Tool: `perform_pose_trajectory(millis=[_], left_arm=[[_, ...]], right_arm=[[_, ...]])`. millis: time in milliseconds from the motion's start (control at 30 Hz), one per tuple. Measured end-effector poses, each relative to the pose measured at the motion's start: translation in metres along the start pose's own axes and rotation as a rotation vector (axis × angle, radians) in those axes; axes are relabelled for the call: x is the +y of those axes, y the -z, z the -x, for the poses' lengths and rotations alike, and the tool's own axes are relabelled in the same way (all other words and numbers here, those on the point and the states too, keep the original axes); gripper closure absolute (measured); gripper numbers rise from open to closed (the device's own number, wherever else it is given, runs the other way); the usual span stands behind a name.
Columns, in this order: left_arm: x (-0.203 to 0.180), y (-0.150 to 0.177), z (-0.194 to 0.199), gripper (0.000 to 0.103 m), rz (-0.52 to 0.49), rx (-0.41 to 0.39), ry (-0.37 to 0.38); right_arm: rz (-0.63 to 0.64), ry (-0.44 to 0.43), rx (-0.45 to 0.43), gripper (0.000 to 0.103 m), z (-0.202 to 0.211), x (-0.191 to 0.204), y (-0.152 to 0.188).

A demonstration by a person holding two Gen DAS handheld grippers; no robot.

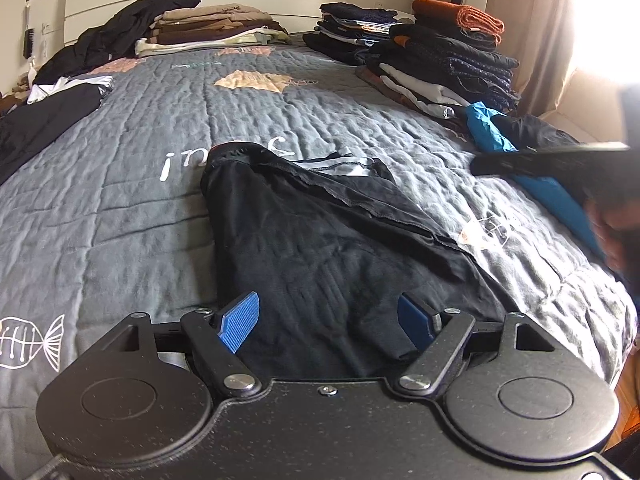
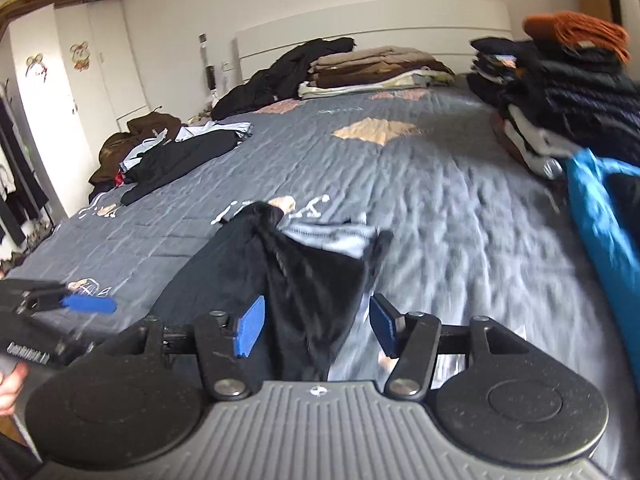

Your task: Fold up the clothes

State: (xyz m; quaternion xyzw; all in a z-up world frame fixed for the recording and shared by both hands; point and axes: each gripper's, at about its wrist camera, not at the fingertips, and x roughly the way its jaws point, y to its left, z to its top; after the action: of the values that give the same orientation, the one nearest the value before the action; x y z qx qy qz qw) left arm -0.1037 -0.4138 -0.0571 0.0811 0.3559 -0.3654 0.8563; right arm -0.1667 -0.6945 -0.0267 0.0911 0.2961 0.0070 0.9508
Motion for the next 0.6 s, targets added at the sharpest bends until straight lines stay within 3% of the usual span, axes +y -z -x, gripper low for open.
perform_pose_trajectory(millis=[133,333,600], left_arm=[[-0.002,-0.002,-0.006,0.027,0.014,0.004,0.009],[0.006,-0.004,-0.010,0.027,0.034,0.006,0.008],[0.029,0.001,-0.019,0.027,0.084,0.037,-0.012]], right_arm=[[0.051,-0.025,0.072,0.046,-0.058,-0.007,-0.030],[0.150,-0.023,0.177,0.046,-0.136,-0.019,-0.041],[0.214,-0.081,0.266,0.050,-0.174,-0.017,-0.029]])
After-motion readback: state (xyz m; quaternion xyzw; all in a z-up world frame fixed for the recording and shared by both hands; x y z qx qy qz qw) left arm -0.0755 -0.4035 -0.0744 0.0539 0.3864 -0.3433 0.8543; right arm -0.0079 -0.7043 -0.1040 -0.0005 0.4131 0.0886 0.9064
